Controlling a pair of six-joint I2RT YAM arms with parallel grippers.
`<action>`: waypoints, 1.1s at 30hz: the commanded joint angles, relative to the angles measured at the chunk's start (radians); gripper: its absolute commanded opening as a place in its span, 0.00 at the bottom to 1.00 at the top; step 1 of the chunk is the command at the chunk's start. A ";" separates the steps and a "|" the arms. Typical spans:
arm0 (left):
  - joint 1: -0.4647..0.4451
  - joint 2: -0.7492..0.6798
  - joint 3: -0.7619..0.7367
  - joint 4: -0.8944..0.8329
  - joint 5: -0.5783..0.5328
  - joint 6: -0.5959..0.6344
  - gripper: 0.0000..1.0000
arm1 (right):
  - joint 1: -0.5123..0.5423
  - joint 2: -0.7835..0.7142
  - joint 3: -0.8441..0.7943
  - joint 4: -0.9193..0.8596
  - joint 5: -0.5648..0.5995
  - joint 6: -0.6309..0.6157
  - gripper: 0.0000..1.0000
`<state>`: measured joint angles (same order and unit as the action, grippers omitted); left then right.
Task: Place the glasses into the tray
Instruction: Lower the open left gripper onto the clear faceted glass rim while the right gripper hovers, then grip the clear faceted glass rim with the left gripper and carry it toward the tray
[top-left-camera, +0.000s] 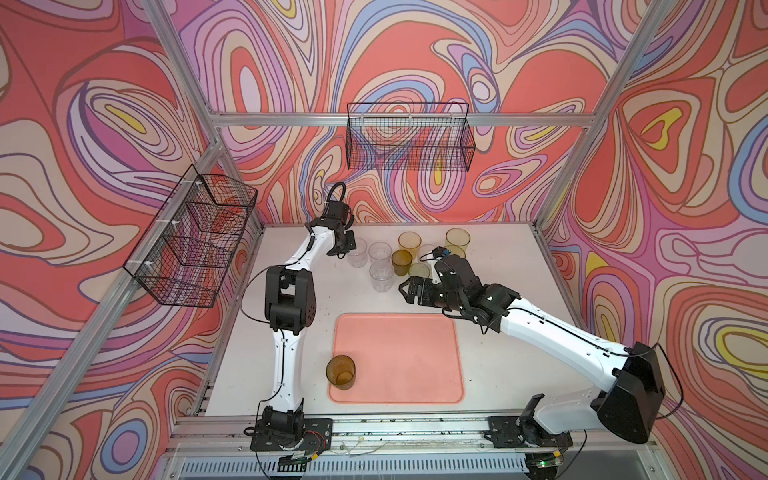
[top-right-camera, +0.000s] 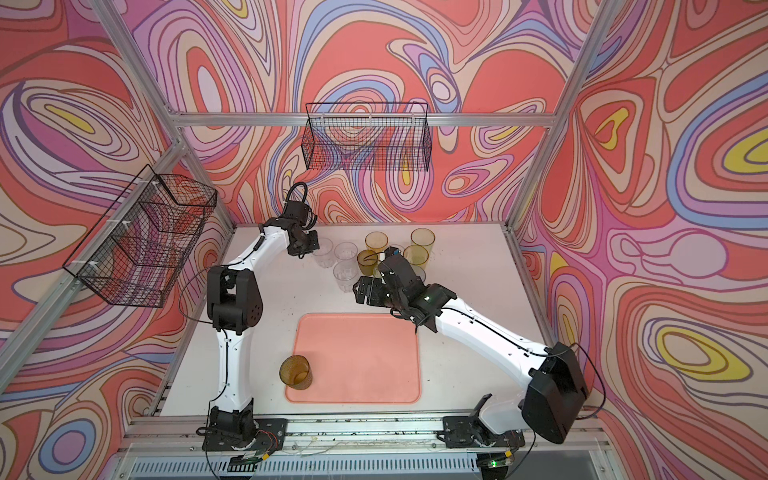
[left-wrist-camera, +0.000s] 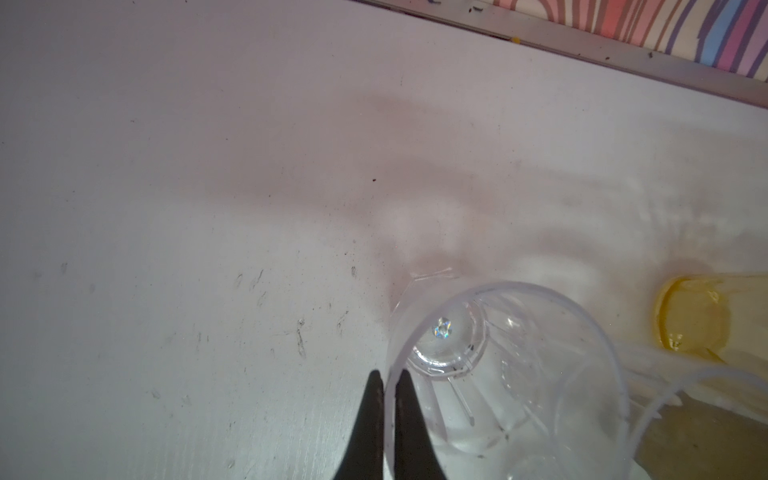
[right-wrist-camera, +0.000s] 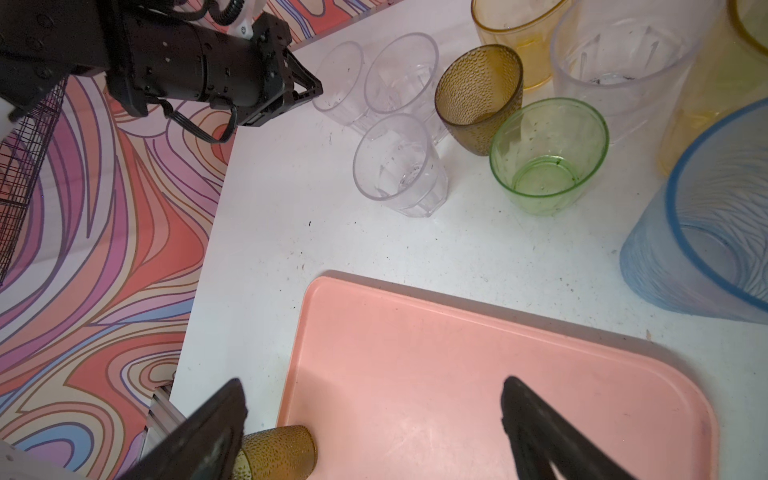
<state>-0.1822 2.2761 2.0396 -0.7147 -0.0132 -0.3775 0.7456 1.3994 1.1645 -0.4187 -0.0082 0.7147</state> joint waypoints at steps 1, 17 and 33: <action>0.007 0.031 0.018 -0.046 -0.037 0.022 0.00 | -0.003 0.016 0.031 -0.005 0.001 -0.017 0.98; 0.014 -0.278 -0.216 -0.013 -0.087 0.075 0.00 | -0.013 0.016 0.036 -0.015 -0.055 -0.029 0.98; 0.013 -0.744 -0.622 -0.108 -0.069 0.059 0.00 | -0.016 -0.123 -0.012 -0.019 -0.062 0.023 0.98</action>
<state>-0.1749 1.6135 1.4845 -0.7776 -0.0868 -0.3252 0.7341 1.3109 1.1748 -0.4408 -0.0776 0.7086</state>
